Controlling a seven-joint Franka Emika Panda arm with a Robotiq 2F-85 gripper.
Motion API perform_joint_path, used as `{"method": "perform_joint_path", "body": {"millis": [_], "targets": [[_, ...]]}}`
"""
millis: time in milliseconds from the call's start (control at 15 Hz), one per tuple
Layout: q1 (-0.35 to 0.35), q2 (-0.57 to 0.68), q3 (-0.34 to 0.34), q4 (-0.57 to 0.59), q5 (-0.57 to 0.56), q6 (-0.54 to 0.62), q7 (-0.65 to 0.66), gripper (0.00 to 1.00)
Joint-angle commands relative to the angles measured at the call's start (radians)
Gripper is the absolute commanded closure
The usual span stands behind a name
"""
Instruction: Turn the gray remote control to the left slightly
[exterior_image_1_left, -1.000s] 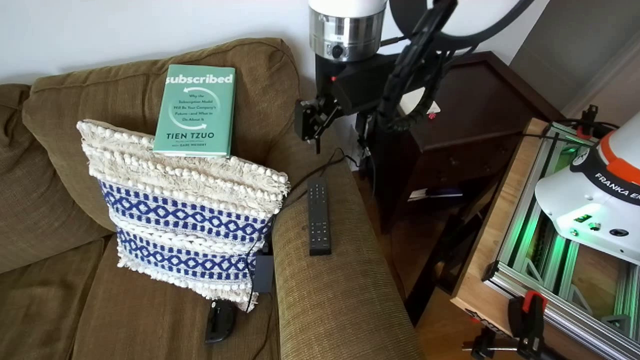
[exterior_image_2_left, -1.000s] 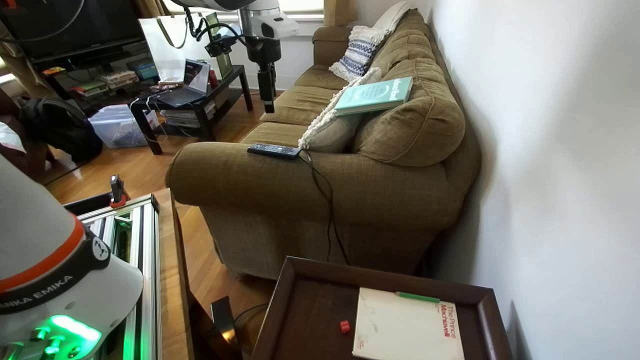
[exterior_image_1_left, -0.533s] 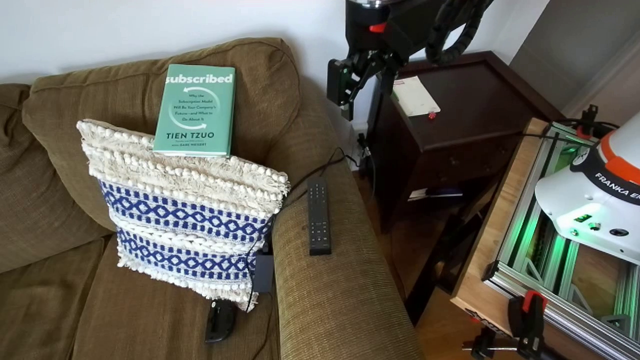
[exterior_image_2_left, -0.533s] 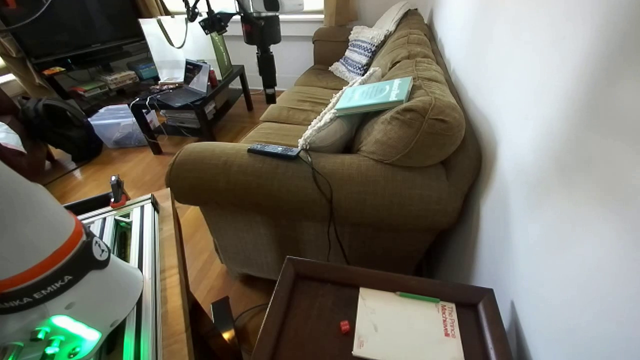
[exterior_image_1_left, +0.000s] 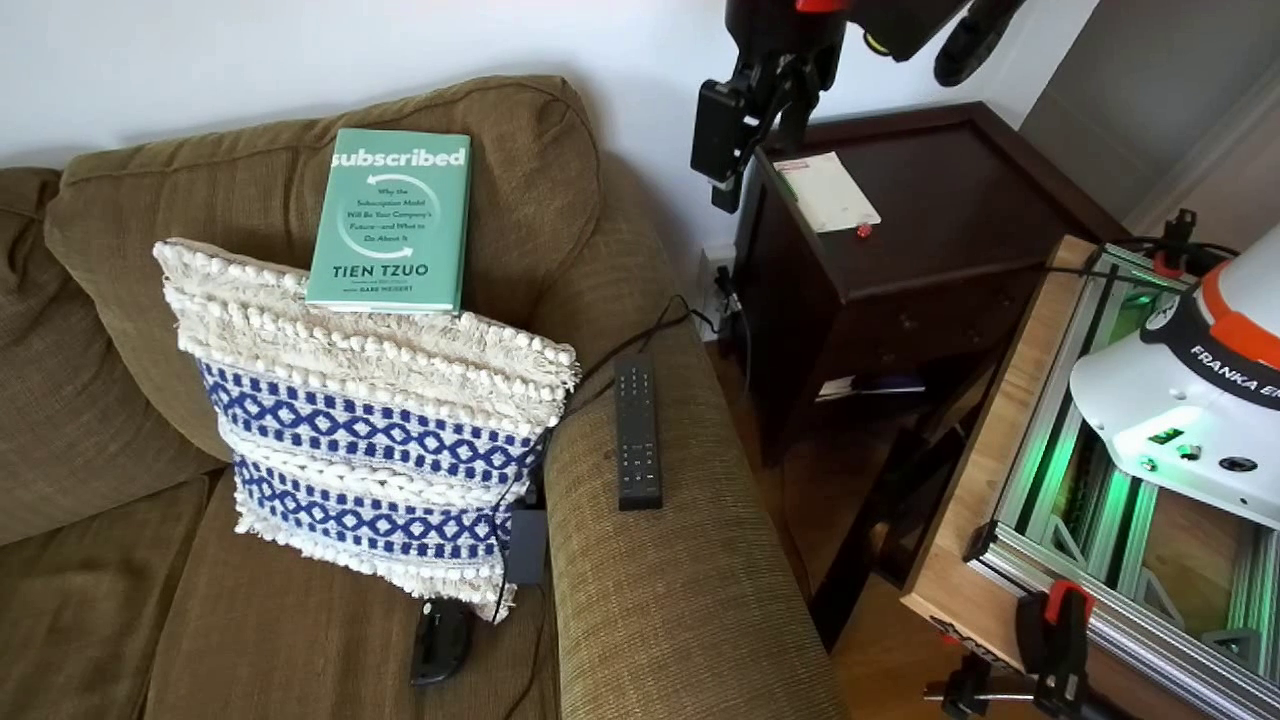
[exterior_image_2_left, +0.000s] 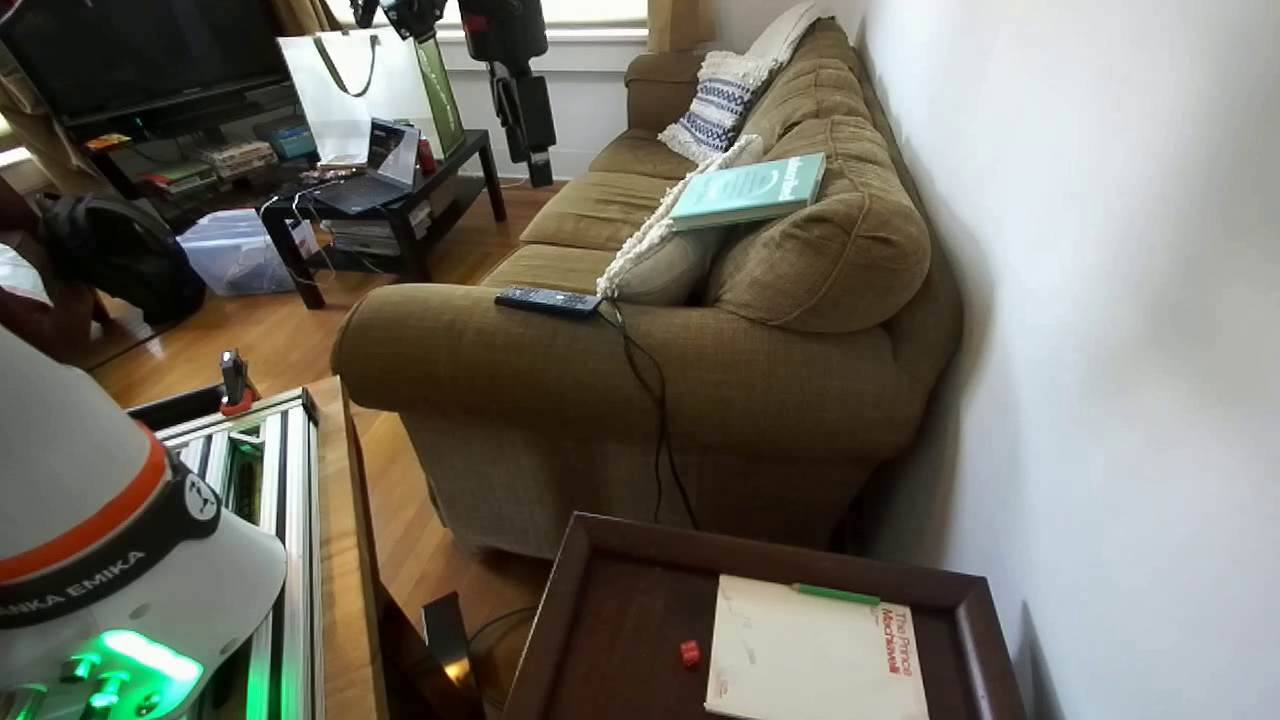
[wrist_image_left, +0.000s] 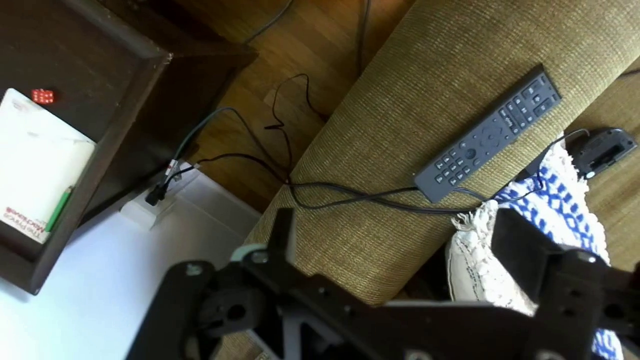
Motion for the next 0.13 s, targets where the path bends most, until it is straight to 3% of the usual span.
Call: {"method": "perform_joint_path", "body": {"millis": [0, 67], "targets": [[-0.028, -0.002, 0.028, -0.001, 0.009, -0.001, -0.008, 0.00], [-0.029, -0.002, 0.028, -0.003, 0.009, -0.001, -0.008, 0.00]]}}
